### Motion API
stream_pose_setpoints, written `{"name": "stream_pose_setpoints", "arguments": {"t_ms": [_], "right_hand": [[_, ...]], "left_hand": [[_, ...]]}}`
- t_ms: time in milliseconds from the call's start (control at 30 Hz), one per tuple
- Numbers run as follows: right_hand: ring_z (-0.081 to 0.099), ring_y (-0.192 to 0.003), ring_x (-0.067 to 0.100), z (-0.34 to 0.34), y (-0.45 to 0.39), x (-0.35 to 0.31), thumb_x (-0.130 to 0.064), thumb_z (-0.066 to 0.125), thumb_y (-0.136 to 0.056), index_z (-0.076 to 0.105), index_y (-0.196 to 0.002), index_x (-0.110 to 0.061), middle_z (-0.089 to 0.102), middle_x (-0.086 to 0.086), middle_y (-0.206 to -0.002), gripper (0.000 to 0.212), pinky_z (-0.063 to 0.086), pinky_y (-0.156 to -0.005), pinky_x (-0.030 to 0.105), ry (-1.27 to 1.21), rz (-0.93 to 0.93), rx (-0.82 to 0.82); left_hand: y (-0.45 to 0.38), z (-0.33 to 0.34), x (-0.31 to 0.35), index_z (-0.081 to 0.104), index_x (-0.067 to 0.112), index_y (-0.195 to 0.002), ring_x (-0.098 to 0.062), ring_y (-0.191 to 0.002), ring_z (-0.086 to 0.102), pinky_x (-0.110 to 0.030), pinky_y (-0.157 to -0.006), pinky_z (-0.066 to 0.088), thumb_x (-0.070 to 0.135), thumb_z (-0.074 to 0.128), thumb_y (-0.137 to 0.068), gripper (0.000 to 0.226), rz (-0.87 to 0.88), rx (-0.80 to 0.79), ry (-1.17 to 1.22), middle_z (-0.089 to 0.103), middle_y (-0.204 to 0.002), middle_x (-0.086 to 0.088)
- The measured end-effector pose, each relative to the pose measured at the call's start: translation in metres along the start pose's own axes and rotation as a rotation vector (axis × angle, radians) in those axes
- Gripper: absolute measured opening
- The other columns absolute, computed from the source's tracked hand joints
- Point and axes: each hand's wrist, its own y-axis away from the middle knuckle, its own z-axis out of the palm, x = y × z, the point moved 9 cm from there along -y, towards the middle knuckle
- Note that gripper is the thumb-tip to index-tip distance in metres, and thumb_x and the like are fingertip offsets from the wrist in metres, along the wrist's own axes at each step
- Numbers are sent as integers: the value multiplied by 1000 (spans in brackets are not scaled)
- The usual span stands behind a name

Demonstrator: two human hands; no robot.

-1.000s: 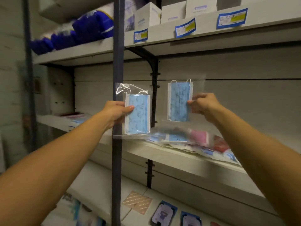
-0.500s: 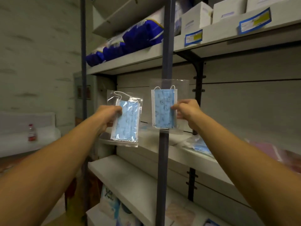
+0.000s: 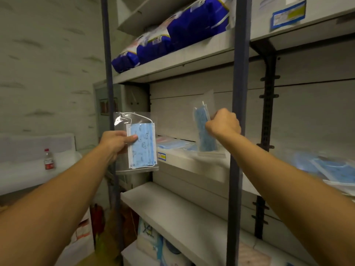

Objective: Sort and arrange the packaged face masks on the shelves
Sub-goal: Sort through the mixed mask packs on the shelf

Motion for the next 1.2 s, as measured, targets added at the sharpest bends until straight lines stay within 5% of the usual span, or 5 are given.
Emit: {"name": "stream_pose_setpoints", "arguments": {"t_ms": [233, 400, 567, 833, 1200], "right_hand": [[68, -96, 24, 86, -7, -20, -17, 77, -85, 68, -104, -21, 68, 3, -107, 21, 62, -82, 43, -403, 86, -231], [66, -95, 24, 126, -14, -35, -12, 74, -89, 63, -117, -11, 64, 3, -99, 30, 58, -68, 34, -610, 158, -344], [67, -86, 22, 165, -27, -47, -10, 73, -90, 62, -122, -10, 68, 6, -105, 33, 58, -67, 35, -664, 169, -384], [60, -75, 11, 221, -74, -65, -10, 71, -92, 61, -122, -9, 60, -3, -90, 32, 50, -56, 25, -685, 137, -386], [65, -82, 14, 262, -171, -65, -7, 73, -90, 63, -117, -5, 66, 1, -97, 29, 59, -81, 36, -752, 124, -282]], "left_hand": [[-32, -31, -17, 73, 2, -102, -25, -74, 77, -33, -54, 60, 8, 78, -85, 18, -21, 15, 128, 78, -93, -14], [-57, -47, -26, 67, 6, -93, -17, -59, 72, -45, -70, 62, 10, 71, -92, 6, -61, 38, 136, 75, -85, -11], [-86, -60, -45, 63, 6, -95, -11, -41, 61, -22, -38, 49, 7, 63, -89, 6, -104, 100, 134, 68, -73, -6], [-162, -60, -45, 73, 8, -98, -22, -79, 76, -28, -53, 55, 4, 72, -88, 11, 4, 35, 2, 78, -91, -9], [-272, -31, -26, 73, 12, -107, -22, -88, 76, -40, -77, 63, 8, 72, -90, 17, 133, -17, 13, 78, -98, -6]]}}
